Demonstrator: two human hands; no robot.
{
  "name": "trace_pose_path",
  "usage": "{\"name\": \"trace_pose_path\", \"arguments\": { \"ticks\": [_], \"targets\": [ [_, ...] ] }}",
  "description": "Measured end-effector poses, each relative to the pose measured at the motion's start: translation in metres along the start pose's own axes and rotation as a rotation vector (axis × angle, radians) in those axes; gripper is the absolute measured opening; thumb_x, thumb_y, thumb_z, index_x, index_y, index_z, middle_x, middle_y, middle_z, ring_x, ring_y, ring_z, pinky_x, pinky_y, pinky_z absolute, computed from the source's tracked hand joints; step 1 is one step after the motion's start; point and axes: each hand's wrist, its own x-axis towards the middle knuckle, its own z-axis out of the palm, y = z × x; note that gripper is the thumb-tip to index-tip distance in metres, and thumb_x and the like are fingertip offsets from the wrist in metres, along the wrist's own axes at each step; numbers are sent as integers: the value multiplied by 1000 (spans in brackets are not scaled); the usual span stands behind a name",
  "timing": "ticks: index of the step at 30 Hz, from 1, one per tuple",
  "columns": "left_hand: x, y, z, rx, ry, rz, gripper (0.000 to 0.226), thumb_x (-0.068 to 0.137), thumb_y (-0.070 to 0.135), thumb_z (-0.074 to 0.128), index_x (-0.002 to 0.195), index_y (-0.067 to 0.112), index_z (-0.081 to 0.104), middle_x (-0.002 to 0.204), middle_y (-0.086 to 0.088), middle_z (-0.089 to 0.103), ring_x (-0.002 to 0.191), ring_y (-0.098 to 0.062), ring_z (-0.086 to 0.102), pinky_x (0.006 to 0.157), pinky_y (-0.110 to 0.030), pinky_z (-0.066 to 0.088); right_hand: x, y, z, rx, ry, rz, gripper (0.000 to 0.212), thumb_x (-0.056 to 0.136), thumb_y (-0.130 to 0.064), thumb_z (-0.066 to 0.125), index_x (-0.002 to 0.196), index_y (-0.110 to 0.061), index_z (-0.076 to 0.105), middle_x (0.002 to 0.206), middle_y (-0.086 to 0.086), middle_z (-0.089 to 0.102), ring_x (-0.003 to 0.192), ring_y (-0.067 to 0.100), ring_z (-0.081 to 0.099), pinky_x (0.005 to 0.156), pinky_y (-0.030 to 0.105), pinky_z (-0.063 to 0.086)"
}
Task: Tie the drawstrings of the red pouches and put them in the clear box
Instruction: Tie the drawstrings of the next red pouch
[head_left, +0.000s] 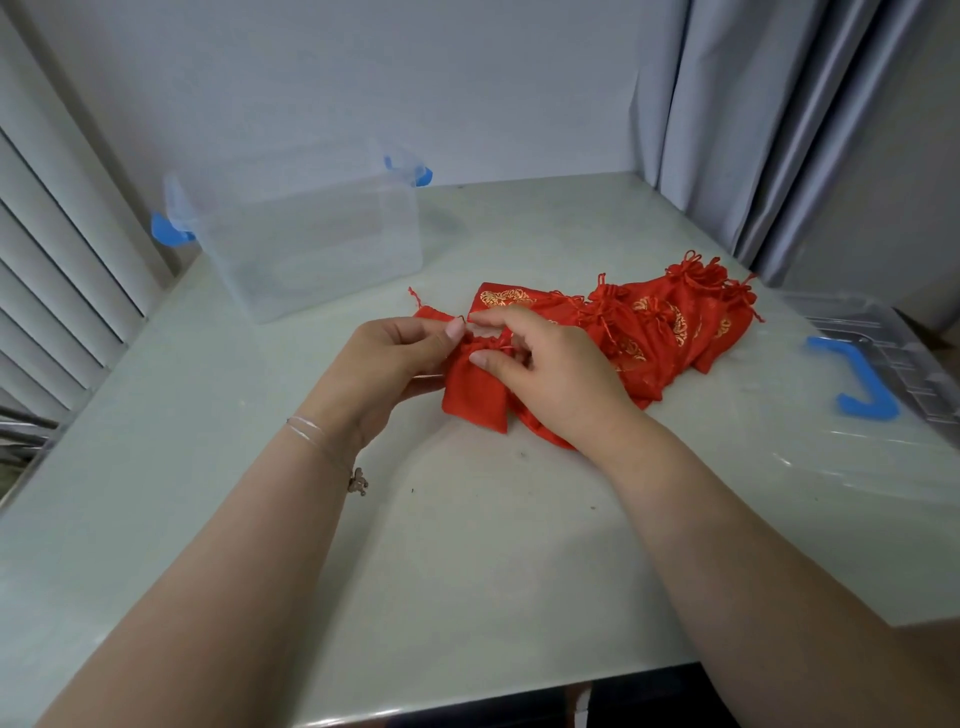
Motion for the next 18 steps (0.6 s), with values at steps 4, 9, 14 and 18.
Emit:
{"name": "trace_pose_path", "arguments": {
  "ticks": [4,9,14,18],
  "targets": [
    [3,-4,1,-77,51,1,13,83,18,64,86,7,71,80,-7,73,78,-18,68,83,-30,56,0,1,1,59,33,67,44,82,-40,69,122,-28,52,55,-22,43,58,-12,46,60,9,33],
    [11,-7,-7,-113,282,77,17,94,15,57,86,6,69,80,-7,72,78,-20,68,80,-31,56,3,4,-4,154,-5,136,18,89,-26,65,101,-16,56,60,-3,61,53,-4,54,60,15,38],
    [13,-7,-4,-34,416,162,25,100,20,45,80,12,58,79,-7,70,65,-11,70,62,-21,55,2,6,-6,172,-115,166,9,87,-22,67,81,-23,61,61,0,64,46,0,54,57,22,46],
    [10,-7,-4,-9,270,77,35,100,35,41,85,12,62,89,-8,71,80,-16,69,74,-26,56,2,9,-1,163,-89,118,12,86,-22,68,75,-27,63,68,2,66,55,2,53,68,33,51]
  ]
}}
